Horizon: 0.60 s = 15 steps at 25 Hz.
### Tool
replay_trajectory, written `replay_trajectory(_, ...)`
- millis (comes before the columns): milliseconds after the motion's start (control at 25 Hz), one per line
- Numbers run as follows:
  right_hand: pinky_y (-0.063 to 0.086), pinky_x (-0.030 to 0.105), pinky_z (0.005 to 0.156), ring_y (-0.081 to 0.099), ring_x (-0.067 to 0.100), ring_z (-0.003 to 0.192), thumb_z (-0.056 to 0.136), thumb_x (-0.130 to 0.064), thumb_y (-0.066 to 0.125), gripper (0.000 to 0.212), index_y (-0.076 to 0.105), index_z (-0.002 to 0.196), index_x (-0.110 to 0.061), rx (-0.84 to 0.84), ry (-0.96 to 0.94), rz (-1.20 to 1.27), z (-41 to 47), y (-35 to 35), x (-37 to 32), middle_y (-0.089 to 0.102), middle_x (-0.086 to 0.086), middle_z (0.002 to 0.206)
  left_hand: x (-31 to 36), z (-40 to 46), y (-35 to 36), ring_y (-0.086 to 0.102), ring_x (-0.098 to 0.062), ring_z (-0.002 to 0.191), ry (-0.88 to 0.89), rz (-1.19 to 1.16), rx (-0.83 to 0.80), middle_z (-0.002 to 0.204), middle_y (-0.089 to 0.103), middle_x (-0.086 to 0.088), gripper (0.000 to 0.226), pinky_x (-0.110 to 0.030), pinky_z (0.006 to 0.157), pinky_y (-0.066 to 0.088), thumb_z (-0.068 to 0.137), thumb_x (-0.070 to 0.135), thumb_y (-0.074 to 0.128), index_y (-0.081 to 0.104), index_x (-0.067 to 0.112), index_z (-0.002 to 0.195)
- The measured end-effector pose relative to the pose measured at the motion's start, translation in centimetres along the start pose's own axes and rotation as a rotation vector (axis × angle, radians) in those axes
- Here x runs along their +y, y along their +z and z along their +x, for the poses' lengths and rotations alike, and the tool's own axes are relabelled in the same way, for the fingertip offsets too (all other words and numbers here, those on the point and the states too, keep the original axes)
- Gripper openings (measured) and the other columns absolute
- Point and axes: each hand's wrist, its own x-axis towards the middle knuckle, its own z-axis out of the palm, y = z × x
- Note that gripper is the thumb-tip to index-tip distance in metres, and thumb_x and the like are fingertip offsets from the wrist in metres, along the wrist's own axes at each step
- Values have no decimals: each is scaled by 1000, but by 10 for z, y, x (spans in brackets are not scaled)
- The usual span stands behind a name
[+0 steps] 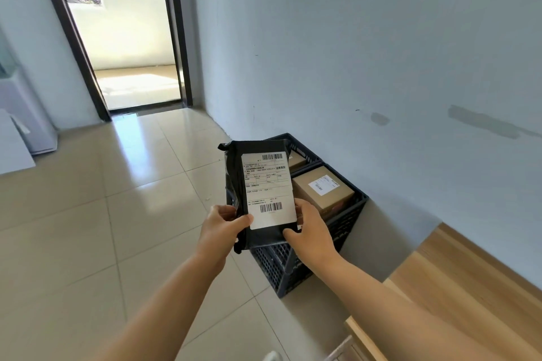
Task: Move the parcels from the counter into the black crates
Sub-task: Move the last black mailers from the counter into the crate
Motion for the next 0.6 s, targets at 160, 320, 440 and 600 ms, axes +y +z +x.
replay_trajectory(160,50,27,90,52,5,108,82,-13,64,54,43,128,-29,15,7,14,73,22,11,50,-13,121,7,69,6,64,-29,95,-16,51,33,102,63,-12,28,-38,79,55,81,9,73,51,12,98)
replay_trajectory(320,52,31,89,52,8,110,81,-13,65,55,43,128,-31,-21,27,81,162,33,19,52,-10,122,25,157,20,64,-32,96,-53,101,65,102,63,-14,28,-44,85,54,80,9,73,52,11,98)
replay_trajectory(440,51,31,90,52,7,110,80,-12,63,56,43,129,-32,-18,74,117,217,30,23,53,-11,122,39,212,36,64,-31,95,-77,119,56,103,63,-14,29,-45,84,55,80,10,74,52,12,99)
replay_trajectory(600,49,32,93,51,8,112,81,-10,61,52,46,126,-29,14,145,131,277,26,36,53,-11,121,48,279,63,64,-30,95,-124,126,18,105,63,-13,31,-45,80,56,80,12,74,51,12,101)
